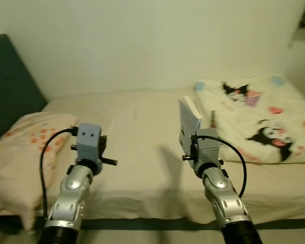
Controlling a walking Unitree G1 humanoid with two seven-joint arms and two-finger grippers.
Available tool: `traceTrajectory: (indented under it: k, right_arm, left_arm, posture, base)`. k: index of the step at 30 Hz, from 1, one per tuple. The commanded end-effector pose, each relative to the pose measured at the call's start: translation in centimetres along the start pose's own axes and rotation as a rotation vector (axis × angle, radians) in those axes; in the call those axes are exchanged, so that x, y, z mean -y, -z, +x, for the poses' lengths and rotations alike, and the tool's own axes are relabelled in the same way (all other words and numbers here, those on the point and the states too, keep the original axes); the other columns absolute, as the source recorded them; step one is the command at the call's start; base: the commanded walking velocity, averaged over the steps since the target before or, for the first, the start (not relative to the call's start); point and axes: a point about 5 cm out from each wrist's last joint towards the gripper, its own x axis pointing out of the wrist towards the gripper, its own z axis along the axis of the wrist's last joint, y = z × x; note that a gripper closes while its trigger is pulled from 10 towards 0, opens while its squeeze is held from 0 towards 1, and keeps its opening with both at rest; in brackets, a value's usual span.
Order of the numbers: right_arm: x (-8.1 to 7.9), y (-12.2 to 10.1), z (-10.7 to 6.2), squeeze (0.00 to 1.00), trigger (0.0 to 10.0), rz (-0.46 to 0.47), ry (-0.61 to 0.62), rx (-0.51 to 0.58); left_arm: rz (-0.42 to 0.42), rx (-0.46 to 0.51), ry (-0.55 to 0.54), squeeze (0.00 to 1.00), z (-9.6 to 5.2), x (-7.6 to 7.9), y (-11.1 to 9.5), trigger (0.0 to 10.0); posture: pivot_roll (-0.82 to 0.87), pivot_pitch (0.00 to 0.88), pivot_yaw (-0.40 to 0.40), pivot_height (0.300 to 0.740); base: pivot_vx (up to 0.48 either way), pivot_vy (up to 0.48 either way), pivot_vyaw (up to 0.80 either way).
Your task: Clean up the room
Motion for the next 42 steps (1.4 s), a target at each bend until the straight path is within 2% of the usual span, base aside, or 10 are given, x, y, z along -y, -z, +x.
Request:
traceTrajectory:
  k: [1, 12, 27, 31, 34, 38, 42]
  right_arm:
    - [0.0, -1.3, 0.1, 0.0, 10.0, 0.008, 0.004, 0.064]
    - [0.2, -1.1, 0.1, 0.0, 10.0, 0.016, 0.014, 0.066]
    - [0.2, -1.0, 0.1, 0.0, 10.0, 0.022, 0.022, 0.063]
    - [0.2, -1.0, 0.2, 0.0, 10.0, -0.017, 0.024, 0.057]
    - [0.2, -1.2, 0.4, 0.0, 10.0, -0.043, 0.016, 0.057]
    - [-0.6, -1.7, 0.8, 0.0, 10.0, -0.059, -0.039, 0.072]
    - [-1.0, -2.0, 1.1, 0.0, 10.0, -0.067, -0.07, 0.077]
  left_arm:
    - [0.022, -0.009, 0.001, 0.0, -0.2, -0.2, 0.2, 10.0]
    - [0.036, -0.012, 0.012, 0.0, -0.2, -0.1, 0.2, 10.0]
    - [0.05, -0.044, 0.015, 0.0, 0.0, -0.1, 0.6, 10.0]
    - [0.019, -0.086, 0.01, 0.0, 0.0, -0.1, 1.1, 10.0]
    - [0.028, -0.089, 0.002, 0.0, 0.0, -0.2, 1.2, 10.0]
    - [-0.034, -0.095, -0.08, 0.0, -0.1, -0.6, 1.4, 10.0]
    - [-0.055, -0.103, -0.103, 0.0, -0.2, -0.7, 1.6, 10.0]
  posture:
    - [-0.05, 0.052, 0.081, 0.74]
    - [-0.05, 0.055, 0.089, 0.74]
    - [-0.05, 0.054, 0.095, 0.74]
    - [-0.05, 0.054, 0.095, 0.74]
    - [-0.05, 0.054, 0.095, 0.74]
    - [-0.05, 0.05, 0.088, 0.74]
    - [-0.05, 0.044, 0.081, 0.74]
  base:
    - [0.0, -0.48, 0.0]
    - [0.0, -0.48, 0.0]
    - [0.0, 0.0, 0.0]
    - [0.0, 0.0, 0.0]
    - [0.0, 0.0, 0.8]
    - [0.0, 0.0, 0.8]
    - [0.0, 0.0, 0.8]
